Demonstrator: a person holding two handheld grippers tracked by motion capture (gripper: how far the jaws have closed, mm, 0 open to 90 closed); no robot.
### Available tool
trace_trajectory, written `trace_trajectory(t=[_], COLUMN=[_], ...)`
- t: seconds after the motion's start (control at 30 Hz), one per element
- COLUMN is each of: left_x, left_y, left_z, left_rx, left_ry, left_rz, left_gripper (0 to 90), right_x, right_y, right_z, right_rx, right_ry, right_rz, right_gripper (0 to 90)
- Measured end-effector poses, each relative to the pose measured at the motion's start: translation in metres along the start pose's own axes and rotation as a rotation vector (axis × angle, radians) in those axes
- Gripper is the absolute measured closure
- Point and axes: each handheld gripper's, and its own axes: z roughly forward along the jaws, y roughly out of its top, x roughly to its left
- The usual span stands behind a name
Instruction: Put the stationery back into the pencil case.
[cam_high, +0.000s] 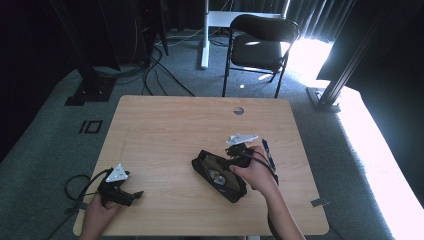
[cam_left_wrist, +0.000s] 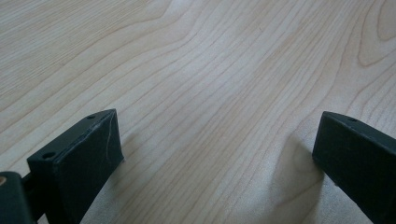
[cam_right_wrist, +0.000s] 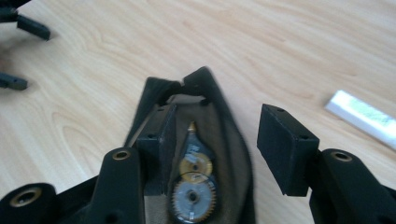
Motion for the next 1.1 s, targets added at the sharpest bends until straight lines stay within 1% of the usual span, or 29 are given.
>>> trace_trajectory(t=[0.03, 0.1, 0.27, 0.33, 0.5, 0.57, 0.6, 0.8, 0.87, 0.93, 0.97, 1.0, 1.07, 1.1], left_x=[0.000, 0.000, 0.000, 0.000, 0.000, 0.000, 0.000, 0.000, 0.000, 0.000, 0.000, 0.000, 0.000, 0.000], left_y=[0.000, 0.000, 0.000, 0.000, 0.000, 0.000, 0.000, 0.000, 0.000, 0.000, 0.000, 0.000, 0.000, 0.000], left_z=[0.000, 0.000, 0.000, 0.000, 0.000, 0.000, 0.000, 0.000, 0.000, 0.000, 0.000, 0.000, 0.000, 0.000], left_rx=[0.000, 0.000, 0.000, 0.000, 0.000, 0.000, 0.000, 0.001, 0.001, 0.000, 0.000, 0.000, 0.001, 0.000], left_ry=[0.000, 0.000, 0.000, 0.000, 0.000, 0.000, 0.000, 0.000, -0.001, 0.000, 0.000, 0.000, 0.000, 0.000], left_rz=[0.000, 0.000, 0.000, 0.000, 0.000, -0.001, -0.001, 0.000, -0.001, -0.001, -0.001, -0.001, -0.001, -0.001], left_gripper=[1.5, 1.5, 1.5, 1.5, 1.5, 1.5, 1.6, 1.5, 1.6, 1.5, 1.5, 1.6, 1.5, 1.5], right_x=[-0.003, -0.009, -0.025, -0.032, -0.046, -0.052, -0.054, -0.073, -0.081, -0.087, -0.090, -0.094, -0.101, -0.104], right_y=[0.000, 0.000, -0.005, -0.010, -0.020, -0.024, -0.026, -0.040, -0.045, -0.051, -0.053, -0.056, -0.061, -0.064], right_z=[-0.002, -0.003, -0.004, -0.004, -0.003, -0.004, -0.004, -0.007, -0.008, -0.010, -0.010, -0.011, -0.011, -0.011], right_rx=[-0.006, -0.019, -0.011, -0.010, -0.015, -0.005, -0.012, -0.011, -0.012, -0.013, -0.013, -0.010, -0.006, 0.003], right_ry=[-0.009, -0.018, -0.047, -0.059, -0.098, -0.103, -0.106, -0.168, -0.194, -0.203, -0.215, -0.225, -0.242, -0.253], right_rz=[0.009, 0.008, 0.026, 0.048, 0.083, 0.098, 0.107, 0.116, 0.131, 0.149, 0.154, 0.156, 0.177, 0.180], right_gripper=[46.8, 46.8, 46.8, 47.3, 49.5, 49.6, 49.6, 50.6, 51.9, 52.1, 52.7, 52.9, 54.0, 54.4])
